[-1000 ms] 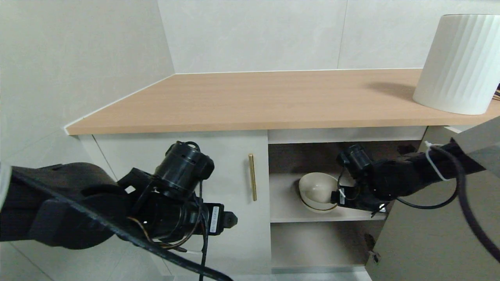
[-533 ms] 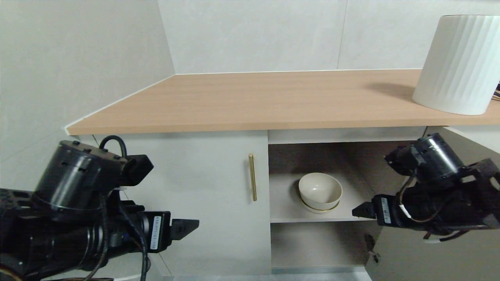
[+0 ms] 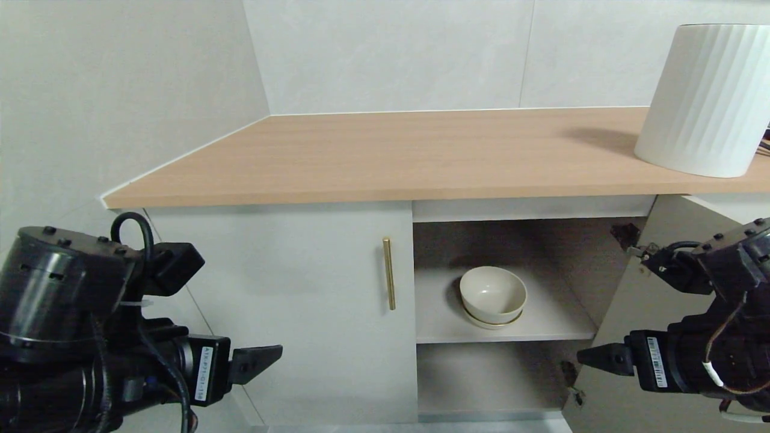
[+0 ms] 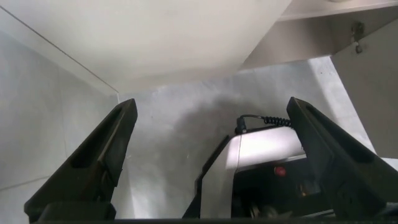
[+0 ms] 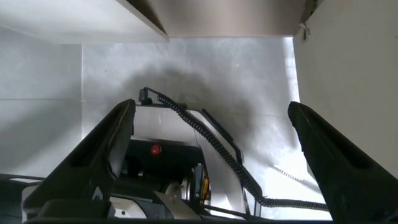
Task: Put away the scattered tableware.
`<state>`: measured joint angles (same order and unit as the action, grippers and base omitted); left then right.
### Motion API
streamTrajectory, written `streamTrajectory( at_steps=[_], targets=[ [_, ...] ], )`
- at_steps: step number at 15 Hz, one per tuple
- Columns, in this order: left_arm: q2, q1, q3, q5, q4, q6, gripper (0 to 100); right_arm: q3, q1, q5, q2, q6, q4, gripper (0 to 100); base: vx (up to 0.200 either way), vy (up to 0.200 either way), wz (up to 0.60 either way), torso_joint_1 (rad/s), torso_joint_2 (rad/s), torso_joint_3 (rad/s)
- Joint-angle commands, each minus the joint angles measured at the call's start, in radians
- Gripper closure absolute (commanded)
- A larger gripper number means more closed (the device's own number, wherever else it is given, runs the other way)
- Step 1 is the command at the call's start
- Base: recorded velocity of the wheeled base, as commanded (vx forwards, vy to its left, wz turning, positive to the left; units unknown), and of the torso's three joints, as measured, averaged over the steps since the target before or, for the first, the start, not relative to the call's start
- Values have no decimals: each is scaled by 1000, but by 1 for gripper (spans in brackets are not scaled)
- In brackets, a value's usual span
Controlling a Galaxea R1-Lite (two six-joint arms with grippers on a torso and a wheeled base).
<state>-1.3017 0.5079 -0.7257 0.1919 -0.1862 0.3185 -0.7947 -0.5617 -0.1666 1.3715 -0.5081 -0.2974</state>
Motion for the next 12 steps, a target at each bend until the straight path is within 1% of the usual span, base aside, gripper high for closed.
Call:
streamTrajectory(
  at_steps=[1,2,12],
  targets=[
    [-42,8,-4,1,1,17,0,2,-1,-1,-5,0,0,0,-200,0,0,2,7,-2],
    [-44,8,-4,1,1,22,0,2,-1,-1,-3,0,0,0,-200,0,0,12,2,-2],
    [-45,11,-4,3,1,22,0,6,-1,-2,-3,2,-3,0,-200,0,0,2,2,3]
  ],
)
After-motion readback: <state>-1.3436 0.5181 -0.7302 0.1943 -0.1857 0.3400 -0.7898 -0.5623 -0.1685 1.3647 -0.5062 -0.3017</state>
